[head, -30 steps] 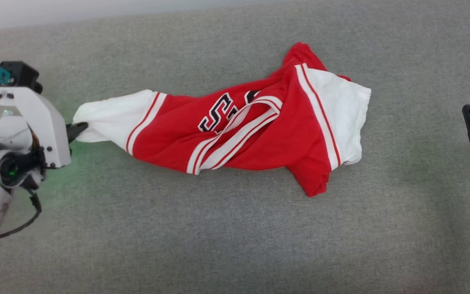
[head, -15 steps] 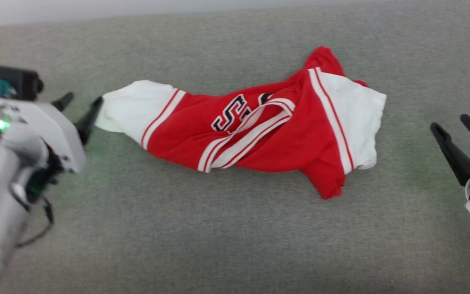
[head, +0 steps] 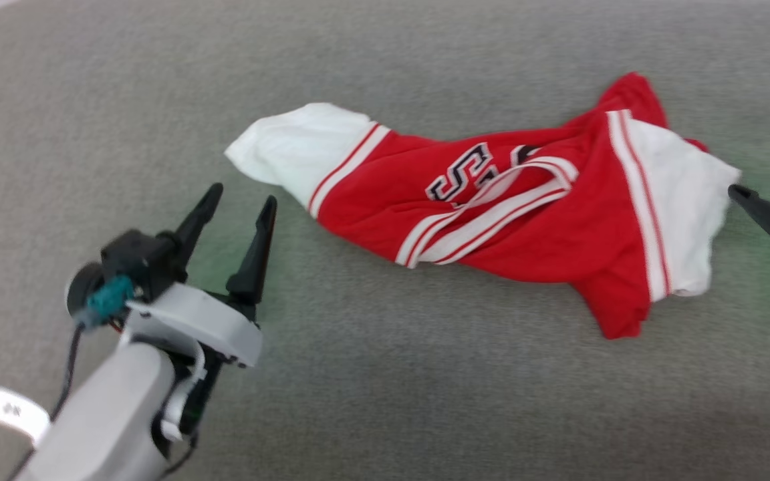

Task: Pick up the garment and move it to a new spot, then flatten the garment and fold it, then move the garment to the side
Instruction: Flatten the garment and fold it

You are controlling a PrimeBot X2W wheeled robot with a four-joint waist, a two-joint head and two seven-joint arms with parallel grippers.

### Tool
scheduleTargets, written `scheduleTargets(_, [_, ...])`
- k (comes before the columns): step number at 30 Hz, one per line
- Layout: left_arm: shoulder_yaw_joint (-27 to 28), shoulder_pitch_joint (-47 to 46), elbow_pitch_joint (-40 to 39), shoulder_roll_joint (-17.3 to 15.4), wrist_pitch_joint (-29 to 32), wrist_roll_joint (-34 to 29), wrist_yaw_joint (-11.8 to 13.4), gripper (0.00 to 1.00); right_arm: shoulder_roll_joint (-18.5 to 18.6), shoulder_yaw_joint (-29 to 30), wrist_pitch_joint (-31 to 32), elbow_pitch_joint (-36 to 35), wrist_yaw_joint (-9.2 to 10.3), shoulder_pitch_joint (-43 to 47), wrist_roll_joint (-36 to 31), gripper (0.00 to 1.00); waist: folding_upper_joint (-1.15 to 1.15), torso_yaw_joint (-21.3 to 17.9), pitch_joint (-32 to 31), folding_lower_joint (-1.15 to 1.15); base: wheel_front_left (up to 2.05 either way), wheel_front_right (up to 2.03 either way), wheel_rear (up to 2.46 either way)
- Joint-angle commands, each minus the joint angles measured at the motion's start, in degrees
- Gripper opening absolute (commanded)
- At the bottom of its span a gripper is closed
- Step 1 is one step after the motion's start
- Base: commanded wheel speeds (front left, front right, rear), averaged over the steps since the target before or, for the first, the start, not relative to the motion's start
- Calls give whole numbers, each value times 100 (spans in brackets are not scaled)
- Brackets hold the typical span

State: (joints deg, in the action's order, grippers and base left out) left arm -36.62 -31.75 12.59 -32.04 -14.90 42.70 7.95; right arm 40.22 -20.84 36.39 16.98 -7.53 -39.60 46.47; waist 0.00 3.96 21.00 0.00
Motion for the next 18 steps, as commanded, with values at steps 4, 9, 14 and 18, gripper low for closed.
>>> scheduleTargets(4, [416,534,-462,242,-19,-337,165,100,111,-322,355,226,8,-330,-119,100,0,296,228,0,0,0,0])
scheduleTargets(9, [781,906,-765,438,-24,-615,56,100,151,-473,387,496,8,-475,-127,100,0,394,260,0,0,0,0])
scheduleTargets(14, [1011,1045,-798,512,-23,-763,-87,100,135,-633,233,580,8,-453,-52,42,0,360,260,0,0,0,0])
scheduleTargets(18, [1103,1077,-759,563,-24,-836,-187,100,159,-757,116,559,8,-477,90,0,0,274,233,0,0,0,0])
